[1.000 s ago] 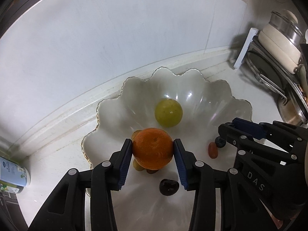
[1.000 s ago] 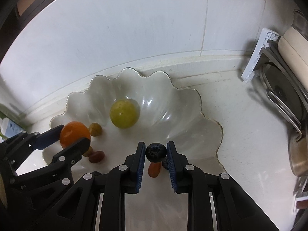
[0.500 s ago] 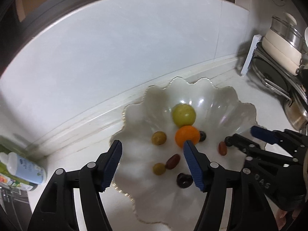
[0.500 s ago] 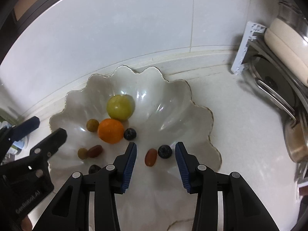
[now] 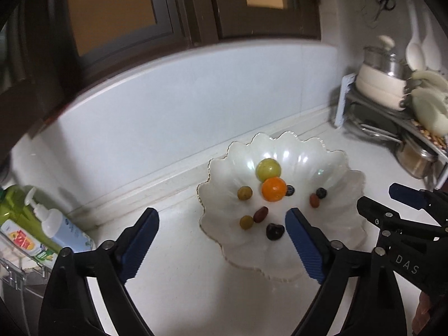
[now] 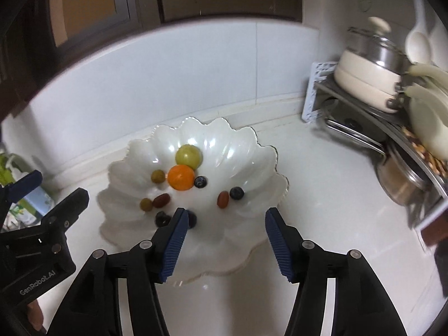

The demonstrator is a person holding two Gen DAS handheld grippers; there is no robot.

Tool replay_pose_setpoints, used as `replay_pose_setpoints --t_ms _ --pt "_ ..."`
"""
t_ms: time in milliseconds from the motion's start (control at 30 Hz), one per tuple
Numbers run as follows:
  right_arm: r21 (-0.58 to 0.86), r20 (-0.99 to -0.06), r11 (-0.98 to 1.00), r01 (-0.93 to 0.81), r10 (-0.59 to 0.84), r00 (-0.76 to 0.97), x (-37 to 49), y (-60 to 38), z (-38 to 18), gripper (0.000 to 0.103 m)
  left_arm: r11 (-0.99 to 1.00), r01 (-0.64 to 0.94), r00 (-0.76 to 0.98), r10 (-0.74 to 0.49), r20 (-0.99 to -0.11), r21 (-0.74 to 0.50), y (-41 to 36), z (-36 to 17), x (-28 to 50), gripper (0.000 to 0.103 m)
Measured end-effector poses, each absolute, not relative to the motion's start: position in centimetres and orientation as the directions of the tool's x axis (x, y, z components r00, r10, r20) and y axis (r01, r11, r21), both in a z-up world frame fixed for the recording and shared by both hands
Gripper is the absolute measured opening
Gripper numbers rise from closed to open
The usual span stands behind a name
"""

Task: Organize fruits

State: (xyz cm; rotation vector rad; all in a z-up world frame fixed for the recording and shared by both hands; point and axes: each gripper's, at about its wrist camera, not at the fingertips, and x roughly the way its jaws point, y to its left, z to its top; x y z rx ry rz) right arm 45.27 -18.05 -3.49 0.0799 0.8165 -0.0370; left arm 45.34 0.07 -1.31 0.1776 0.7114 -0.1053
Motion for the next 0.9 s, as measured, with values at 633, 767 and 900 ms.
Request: replay_pose_setpoints --t_ms 633,767,900 --pt "0.029 -0.540 0.999 0.040 -0.018 0.842 25.4 -15.9 2.4 0.079 0.994 0.073 0.879 -0.025 -0.476 0.083 1.6 4.1 25.8 0.103" --pt "0.034 -0.519 0.999 0.037 -0.014 0.855 21.2 -16.1 2.8 0.084 0.995 0.065 0.890 -0.026 -0.456 0.070 1.5 4.8 21.1 0.103" --pt "0.030 -0.491 0.998 0.049 -0.028 0.871 16.7 -16.3 3.2 0.084 0.995 0.060 0.901 -0.021 -0.433 0.076 1.2 5.2 17.0 0.103"
